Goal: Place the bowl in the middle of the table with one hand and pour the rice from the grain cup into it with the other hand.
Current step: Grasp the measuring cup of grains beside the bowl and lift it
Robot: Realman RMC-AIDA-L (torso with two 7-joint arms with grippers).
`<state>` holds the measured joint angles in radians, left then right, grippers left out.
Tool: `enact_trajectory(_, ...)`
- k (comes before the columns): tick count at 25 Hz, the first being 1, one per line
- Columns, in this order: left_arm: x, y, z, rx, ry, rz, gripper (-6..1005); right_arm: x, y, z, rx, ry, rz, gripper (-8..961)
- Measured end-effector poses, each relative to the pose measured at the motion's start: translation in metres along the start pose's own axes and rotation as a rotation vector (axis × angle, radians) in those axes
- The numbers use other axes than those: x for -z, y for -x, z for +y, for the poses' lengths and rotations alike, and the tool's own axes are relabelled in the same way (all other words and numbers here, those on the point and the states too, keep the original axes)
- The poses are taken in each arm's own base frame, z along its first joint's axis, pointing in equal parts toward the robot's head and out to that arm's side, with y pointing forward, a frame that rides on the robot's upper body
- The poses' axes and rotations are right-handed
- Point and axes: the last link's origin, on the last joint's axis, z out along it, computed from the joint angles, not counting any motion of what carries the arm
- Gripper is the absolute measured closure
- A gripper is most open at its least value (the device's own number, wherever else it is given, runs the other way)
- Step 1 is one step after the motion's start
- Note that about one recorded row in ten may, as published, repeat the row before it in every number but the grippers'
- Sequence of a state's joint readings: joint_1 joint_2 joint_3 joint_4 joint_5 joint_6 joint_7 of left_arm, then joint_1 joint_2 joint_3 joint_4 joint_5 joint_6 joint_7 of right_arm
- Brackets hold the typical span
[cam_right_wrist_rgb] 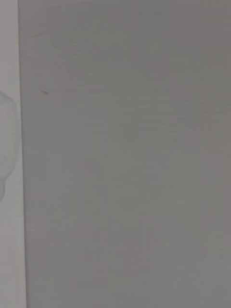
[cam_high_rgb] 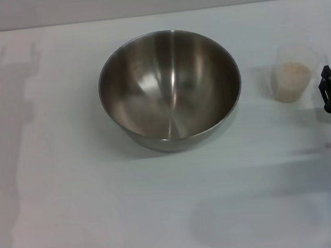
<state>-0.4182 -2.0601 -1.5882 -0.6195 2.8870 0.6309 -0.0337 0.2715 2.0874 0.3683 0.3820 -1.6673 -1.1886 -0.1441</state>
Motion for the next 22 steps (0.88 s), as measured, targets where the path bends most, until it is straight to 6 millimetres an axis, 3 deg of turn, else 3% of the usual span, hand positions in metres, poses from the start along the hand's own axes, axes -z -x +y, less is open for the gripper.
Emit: enact_trajectory(22, -0.0037, -0.0039, -0.0028, 0.004, -0.012, 0.012, 301, -0.0066, -0.0003, 0.0008, 0.011, 0.012, 0.017, 452)
